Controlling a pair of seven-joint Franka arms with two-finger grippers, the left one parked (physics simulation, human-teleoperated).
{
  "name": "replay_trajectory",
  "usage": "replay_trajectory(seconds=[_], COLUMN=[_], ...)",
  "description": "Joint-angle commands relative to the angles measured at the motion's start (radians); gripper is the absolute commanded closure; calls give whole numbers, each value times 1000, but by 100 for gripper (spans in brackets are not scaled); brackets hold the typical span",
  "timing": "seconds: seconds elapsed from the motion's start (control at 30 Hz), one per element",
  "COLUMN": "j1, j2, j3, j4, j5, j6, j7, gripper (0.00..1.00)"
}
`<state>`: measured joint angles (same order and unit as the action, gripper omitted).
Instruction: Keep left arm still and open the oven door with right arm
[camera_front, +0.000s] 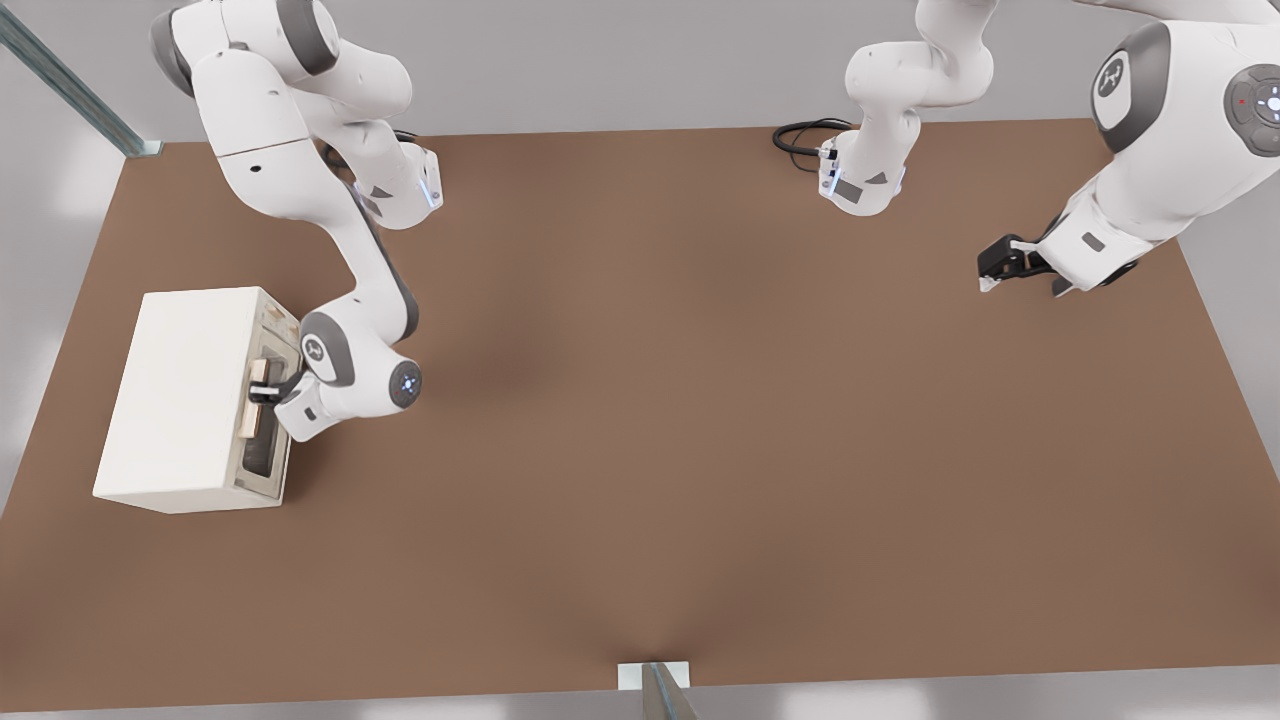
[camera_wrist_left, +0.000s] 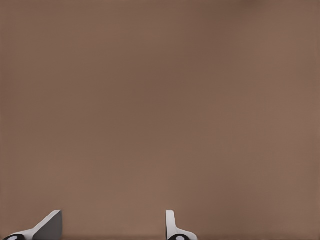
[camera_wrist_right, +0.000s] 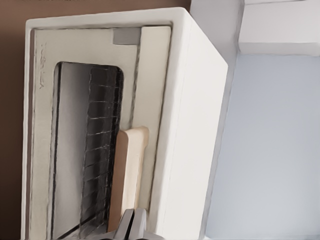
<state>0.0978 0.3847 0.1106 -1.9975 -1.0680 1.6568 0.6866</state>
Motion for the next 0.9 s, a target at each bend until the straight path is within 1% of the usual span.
replay_trajectory(seconds=[0.0, 0.17, 0.27, 0.3, 0.33, 0.4, 0.43, 0.47, 0.5, 0.53, 0.6, 0.63, 0.67, 0.7, 0.73, 0.77, 0.87], j1=[-1, -4, 20, 45, 74, 189, 221, 217, 172, 146, 77, 17, -20, -59, -78, -78, -76], j2=[9, 6, 11, 32, 57, 169, 206, 212, 188, 183, 152, 97, -24, -145, -167, -170, -184], j3=[0, 0, 9, 9, 9, 9, 9, 9, 12, 3, 4, 3, -23, -32, -64, -97, -100], j4=[5, 5, 19, 28, 51, 200, 322, 408, 518, 638, 816, 826, 749, 602, 586, 588, 582], j5=[-15, -15, 29, 46, 83, 229, 342, 457, 667, 854, 904, 948, 1028, 1034, 1037, 1077, 1079], j6=[21, 17, 8, 8, -2, -75, -126, -131, -120, -173, -193, -189, -169, -82, -74, -74, -62], j7=[329, 320, 335, 376, 402, 499, 495, 392, 138, -111, -484, -561, -610, -650, -729, -739, -739], gripper=[79, 79, 79, 79, 79, 79, 79, 39, 0, 0, 0, 0, 0, 0, 0, 0, 0])
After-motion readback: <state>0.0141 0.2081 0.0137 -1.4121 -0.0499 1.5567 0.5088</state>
